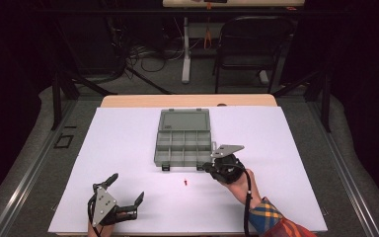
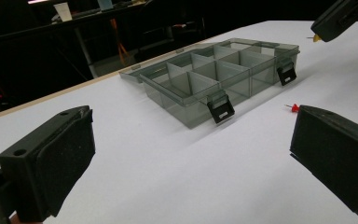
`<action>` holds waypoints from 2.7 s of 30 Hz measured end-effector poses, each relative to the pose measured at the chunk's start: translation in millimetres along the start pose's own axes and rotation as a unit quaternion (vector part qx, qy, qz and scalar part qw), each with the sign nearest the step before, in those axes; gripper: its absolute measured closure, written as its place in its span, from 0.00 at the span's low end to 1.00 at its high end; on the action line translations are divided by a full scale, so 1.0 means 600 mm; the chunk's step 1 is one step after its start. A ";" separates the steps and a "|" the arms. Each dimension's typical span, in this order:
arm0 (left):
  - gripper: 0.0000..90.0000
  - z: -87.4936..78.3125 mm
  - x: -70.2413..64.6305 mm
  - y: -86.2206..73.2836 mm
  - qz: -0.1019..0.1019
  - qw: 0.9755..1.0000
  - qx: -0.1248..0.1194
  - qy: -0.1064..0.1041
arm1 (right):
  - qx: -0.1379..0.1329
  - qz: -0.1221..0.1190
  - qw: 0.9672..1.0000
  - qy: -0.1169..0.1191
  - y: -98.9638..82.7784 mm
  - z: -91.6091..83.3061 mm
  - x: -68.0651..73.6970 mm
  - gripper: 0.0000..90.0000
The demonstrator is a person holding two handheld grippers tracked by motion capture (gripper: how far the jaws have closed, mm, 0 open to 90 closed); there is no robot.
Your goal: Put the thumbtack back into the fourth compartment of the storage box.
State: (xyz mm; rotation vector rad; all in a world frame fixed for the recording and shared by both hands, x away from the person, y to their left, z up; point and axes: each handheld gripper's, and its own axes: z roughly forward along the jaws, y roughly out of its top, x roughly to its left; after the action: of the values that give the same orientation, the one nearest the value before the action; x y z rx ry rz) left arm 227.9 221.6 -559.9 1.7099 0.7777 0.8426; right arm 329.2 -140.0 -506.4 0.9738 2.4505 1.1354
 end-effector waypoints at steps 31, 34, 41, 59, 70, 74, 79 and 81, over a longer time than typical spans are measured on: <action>0.00 -0.001 0.000 0.000 0.001 1.000 0.000 0.000 | -0.014 -0.007 0.999 -0.039 0.064 -0.002 -0.049 0.95; 0.00 -0.001 0.000 0.000 0.001 1.000 -0.001 0.000 | -0.012 -0.007 0.999 -0.042 0.069 0.003 -0.054 0.95; 0.00 -0.001 0.000 0.000 0.001 1.000 -0.001 -0.001 | -0.003 -0.005 0.999 -0.048 0.077 0.017 -0.065 0.95; 0.00 0.000 0.000 0.000 0.000 1.000 0.001 -0.002 | 0.028 -0.002 0.998 -0.063 0.100 0.058 -0.095 0.95; 0.00 0.000 0.000 0.000 0.000 1.000 0.001 -0.002 | 0.059 0.006 0.996 -0.073 0.106 0.096 -0.111 0.94; 0.00 0.000 0.000 0.000 0.000 1.000 0.001 -0.002 | 0.056 0.020 0.996 -0.070 0.102 0.100 -0.117 0.85; 0.00 0.000 0.000 0.000 0.001 1.000 0.001 -0.002 | 0.049 0.030 0.996 -0.066 0.101 0.092 -0.120 0.75; 0.00 0.000 0.000 0.000 0.000 1.000 0.001 -0.002 | 0.041 0.033 0.997 -0.064 0.101 0.086 -0.120 0.69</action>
State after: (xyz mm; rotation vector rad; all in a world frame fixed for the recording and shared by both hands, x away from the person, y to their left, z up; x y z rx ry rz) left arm 227.7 221.8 -559.8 1.7124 0.7766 0.8389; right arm 435.3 -130.8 -497.3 1.1235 2.3945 0.9680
